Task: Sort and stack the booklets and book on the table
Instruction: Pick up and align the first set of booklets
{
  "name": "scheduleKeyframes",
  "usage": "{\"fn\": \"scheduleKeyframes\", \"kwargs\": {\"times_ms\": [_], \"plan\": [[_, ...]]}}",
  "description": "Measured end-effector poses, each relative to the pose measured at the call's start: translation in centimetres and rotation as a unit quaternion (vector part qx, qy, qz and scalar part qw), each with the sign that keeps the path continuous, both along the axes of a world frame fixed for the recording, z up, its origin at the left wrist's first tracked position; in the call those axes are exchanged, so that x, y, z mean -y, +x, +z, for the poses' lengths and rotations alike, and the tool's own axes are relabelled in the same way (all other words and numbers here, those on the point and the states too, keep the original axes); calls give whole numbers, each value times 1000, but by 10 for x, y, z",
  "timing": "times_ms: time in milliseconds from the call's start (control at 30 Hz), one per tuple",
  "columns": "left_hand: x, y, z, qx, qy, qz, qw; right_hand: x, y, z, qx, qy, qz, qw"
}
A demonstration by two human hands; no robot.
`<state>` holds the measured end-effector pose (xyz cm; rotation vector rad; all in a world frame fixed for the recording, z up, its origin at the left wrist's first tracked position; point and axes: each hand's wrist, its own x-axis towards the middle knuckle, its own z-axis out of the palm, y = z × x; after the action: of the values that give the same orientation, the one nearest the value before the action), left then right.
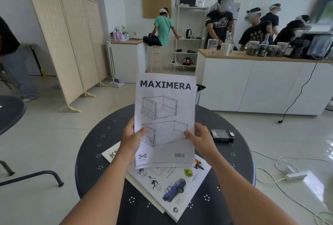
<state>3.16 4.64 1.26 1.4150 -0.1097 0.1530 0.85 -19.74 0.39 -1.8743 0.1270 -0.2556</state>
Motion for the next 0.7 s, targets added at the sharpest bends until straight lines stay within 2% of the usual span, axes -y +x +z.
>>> {"fn": "scheduleKeyframes", "kwargs": {"times_ms": [167,300,500,700], "plan": [[5,3,11,5,-35,-33,999,1,2,17,31,53,16,998],[4,3,18,15,-31,-28,999,1,6,28,54,82,-22,995],[10,2,24,26,135,49,989,0,3,38,77,72,-29,994],[17,-13,14,-22,226,16,974,-2,-8,23,29,40,-14,999]]}}
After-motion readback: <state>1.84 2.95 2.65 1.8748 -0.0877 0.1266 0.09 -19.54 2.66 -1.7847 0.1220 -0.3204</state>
